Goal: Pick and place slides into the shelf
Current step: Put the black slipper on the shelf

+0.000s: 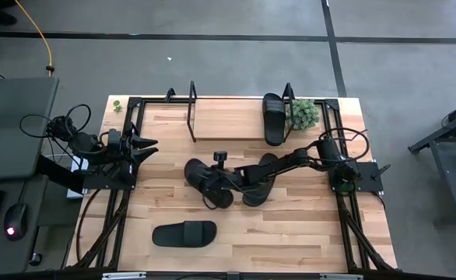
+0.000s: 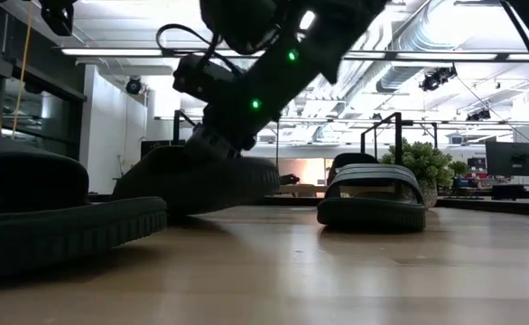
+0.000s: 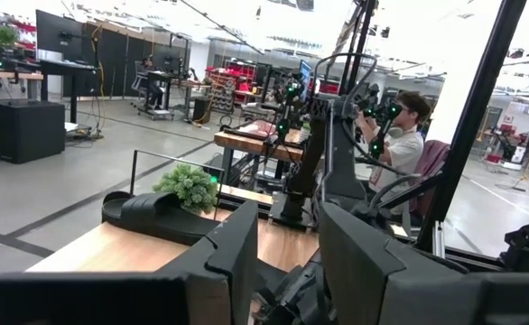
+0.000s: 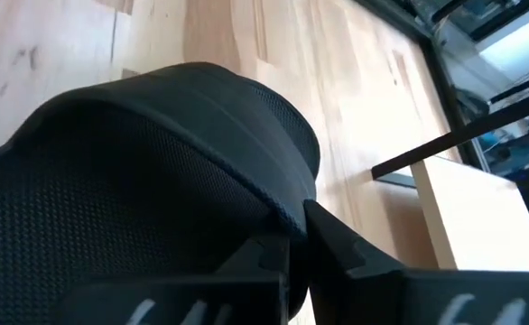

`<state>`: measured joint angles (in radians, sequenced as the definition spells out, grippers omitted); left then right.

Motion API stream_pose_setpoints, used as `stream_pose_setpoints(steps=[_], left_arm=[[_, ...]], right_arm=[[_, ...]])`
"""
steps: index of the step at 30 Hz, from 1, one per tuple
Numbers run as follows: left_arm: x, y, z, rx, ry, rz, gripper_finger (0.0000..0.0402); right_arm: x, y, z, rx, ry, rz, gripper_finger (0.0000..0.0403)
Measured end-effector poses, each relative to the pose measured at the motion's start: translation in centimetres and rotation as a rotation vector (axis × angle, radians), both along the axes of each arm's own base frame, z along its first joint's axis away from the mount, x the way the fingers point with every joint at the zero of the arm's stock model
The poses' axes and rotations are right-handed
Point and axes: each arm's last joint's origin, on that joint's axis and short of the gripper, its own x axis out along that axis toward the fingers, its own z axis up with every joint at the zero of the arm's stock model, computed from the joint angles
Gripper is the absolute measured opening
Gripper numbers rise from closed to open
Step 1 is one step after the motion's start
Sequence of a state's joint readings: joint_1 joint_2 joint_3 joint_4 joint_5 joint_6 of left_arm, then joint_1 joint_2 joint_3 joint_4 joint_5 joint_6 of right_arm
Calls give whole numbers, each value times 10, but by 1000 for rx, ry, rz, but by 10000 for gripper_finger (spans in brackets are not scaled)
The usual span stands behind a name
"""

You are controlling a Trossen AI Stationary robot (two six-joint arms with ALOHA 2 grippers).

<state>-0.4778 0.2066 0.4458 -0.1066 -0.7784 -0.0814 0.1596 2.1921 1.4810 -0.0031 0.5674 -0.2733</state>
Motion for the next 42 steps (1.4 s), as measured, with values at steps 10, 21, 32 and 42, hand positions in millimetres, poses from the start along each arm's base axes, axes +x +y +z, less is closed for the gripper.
stream_pose_setpoints(steps=[10,21,32,42], left_arm=[[0,0,0,2,1,0,106],[0,0,0,2,1,0,106],[0,0,0,3,2,0,106],[0,0,0,2,2,0,106]], right_arm=[[2,-1,14,-28,76,-65,1],[5,-3,33,-58,115,-127,1],[6,-3,58,-63,158,-185,0],[3,-12,91,-151,200,-274,0]])
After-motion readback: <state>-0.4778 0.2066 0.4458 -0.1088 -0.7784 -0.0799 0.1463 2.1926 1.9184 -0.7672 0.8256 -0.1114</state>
